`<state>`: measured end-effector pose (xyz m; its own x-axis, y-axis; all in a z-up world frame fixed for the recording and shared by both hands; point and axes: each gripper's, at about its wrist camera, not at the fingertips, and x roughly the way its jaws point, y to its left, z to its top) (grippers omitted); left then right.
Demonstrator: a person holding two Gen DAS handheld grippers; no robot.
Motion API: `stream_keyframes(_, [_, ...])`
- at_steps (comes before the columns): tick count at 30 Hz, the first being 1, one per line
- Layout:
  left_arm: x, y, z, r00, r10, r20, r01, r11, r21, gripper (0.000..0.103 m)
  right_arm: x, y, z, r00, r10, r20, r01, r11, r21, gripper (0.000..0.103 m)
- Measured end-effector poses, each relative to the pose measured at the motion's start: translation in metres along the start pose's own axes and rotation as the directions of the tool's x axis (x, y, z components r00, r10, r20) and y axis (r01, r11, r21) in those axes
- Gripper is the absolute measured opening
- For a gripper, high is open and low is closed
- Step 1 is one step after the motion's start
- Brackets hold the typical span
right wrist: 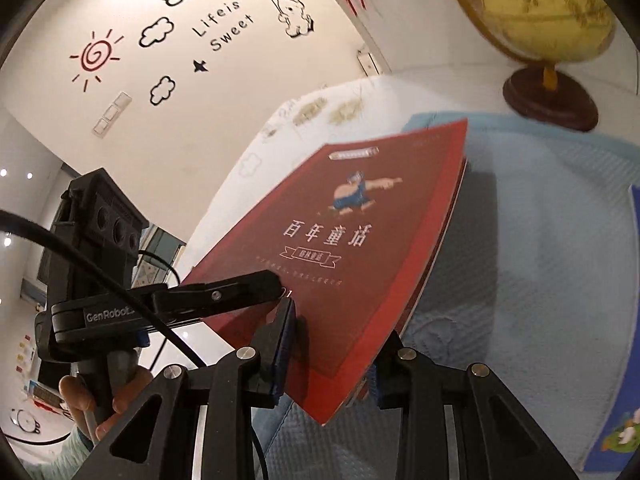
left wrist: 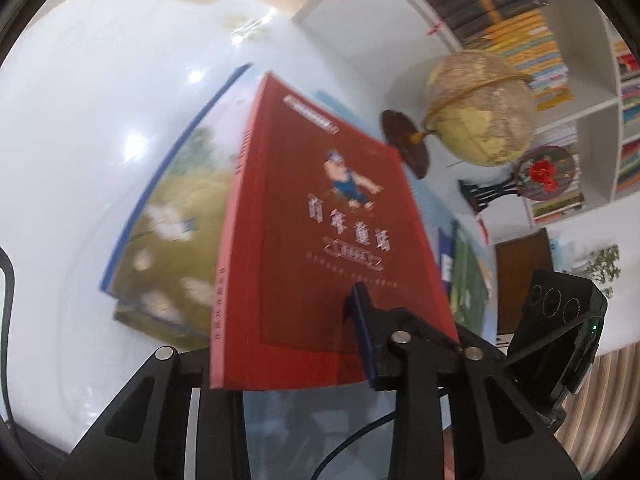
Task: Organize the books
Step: 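Open the left gripper to release the red book on the stack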
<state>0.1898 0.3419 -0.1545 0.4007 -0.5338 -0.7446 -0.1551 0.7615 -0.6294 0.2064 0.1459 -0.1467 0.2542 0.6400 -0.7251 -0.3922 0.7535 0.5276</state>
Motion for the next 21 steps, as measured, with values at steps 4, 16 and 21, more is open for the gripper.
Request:
stream_keyframes(4, [0.0,0.017,0.002,0.999,0.03,-0.02,-0.031,0.998,-0.051,0.032,0.019,-0.001,-0.003,1.0,0.002,-0.031,-0.002,1.0,0.008,0.03])
stream_keyframes(16, [-0.016,0.018,0.005,0.937,0.35,0.001,-0.35,0.936,0.02,0.072,0.028,0.003,-0.005,0.999,0.009,-0.045,-0.008,1.0,0.029,0.03])
stream_keyframes(21, [-0.019,0.02,0.005,0.929,0.37,0.004,-0.37,0.928,0.04,0.072,0.025,0.003,-0.007,0.999,0.001,-0.042,0.0,1.0,0.022,0.03])
